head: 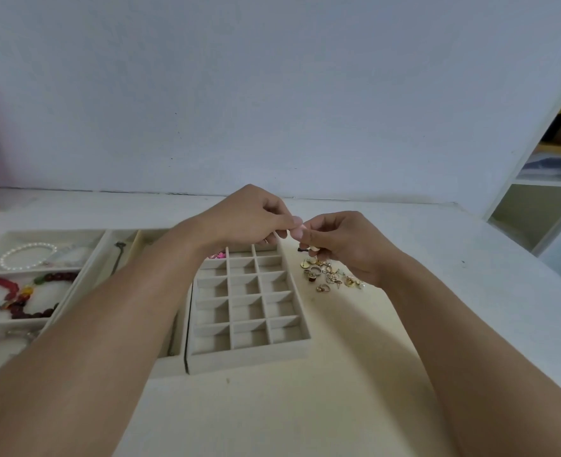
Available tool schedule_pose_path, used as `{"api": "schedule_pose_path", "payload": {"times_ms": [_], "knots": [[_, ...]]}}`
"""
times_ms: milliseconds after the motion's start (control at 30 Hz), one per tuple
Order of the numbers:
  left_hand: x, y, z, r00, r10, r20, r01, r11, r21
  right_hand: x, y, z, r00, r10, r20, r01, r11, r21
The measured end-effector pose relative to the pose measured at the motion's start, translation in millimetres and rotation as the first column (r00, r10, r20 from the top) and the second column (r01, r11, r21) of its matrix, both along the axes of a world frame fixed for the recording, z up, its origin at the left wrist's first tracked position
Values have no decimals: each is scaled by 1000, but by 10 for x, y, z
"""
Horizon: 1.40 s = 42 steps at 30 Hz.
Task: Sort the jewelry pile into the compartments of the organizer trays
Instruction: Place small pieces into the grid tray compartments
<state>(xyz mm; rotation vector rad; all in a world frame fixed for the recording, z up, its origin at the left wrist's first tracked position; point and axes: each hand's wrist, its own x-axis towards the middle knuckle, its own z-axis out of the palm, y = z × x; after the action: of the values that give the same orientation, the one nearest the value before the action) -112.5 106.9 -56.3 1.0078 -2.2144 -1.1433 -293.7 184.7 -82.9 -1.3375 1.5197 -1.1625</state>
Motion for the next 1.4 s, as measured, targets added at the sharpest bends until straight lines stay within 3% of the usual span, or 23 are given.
{"api": "schedule_pose_path", "payload": {"times_ms": [233, 433, 667, 1067, 1233, 1400], "knots": [[-13, -31, -1, 999, 50, -15, -51, 997, -62, -41, -3, -4, 994, 80, 80, -86, 994, 74], [0, -31, 38, 994, 112, -8, -112, 990, -81, -46, -8, -17, 993, -55, -102, 55, 998, -7], [12, -30, 51, 990, 139, -14, -140, 988, -72, 60, -17, -27, 984, -17, -179, 5, 998, -69], [21, -40, 54, 991, 135, -20, -137, 987, -85, 72, -12, -33, 997, -4, -75, -1, 997, -73], [39, -54, 51, 994, 111, -7, -112, 990, -90, 25, -28, -14, 996, -18, 90, 21, 999, -27], [38, -35, 60, 994, 108, 2, -107, 991, -77, 13, -57, -70, 994, -47, 95, 49, 999, -20]]}}
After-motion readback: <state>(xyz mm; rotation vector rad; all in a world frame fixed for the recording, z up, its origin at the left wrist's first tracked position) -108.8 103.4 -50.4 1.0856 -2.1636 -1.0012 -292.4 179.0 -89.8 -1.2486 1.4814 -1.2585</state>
